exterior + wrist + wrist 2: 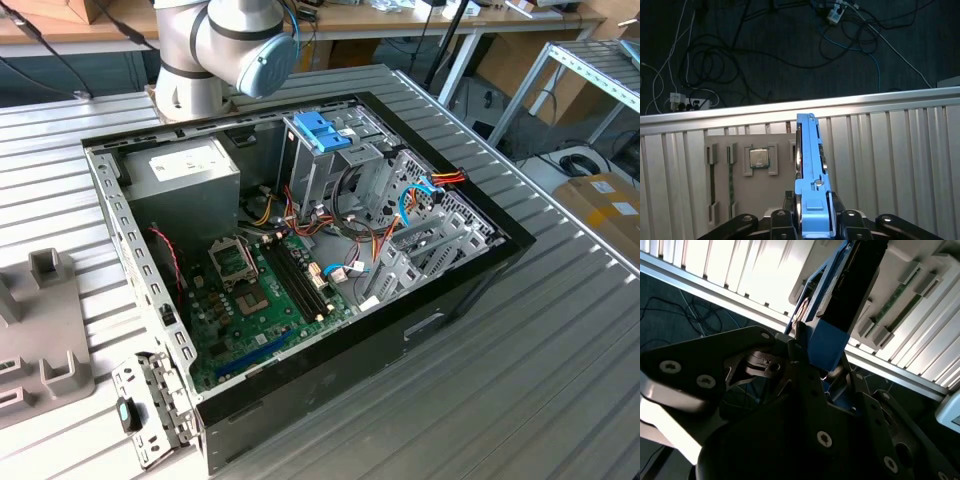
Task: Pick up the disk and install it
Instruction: 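Pick up the disk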
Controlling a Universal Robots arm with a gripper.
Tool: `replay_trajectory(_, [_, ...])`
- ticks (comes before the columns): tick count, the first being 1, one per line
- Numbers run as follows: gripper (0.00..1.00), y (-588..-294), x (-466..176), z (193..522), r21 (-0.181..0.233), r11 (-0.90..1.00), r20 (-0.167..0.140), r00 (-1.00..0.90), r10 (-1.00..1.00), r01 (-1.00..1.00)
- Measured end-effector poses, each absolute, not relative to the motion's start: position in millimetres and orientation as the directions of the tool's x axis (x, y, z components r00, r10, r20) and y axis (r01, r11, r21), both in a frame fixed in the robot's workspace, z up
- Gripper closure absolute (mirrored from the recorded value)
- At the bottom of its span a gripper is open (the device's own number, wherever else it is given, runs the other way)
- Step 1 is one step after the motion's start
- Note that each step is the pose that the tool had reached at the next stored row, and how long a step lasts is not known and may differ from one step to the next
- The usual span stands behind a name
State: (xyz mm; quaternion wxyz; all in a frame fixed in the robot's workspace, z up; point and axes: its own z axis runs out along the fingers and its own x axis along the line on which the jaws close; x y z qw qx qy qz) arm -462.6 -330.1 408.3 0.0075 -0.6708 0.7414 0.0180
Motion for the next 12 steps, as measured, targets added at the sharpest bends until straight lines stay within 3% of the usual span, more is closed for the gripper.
replay_trajectory(12, [0.63, -330, -463, 432, 0.017, 0.099, -0.037, -0.100, -0.994, -0.995])
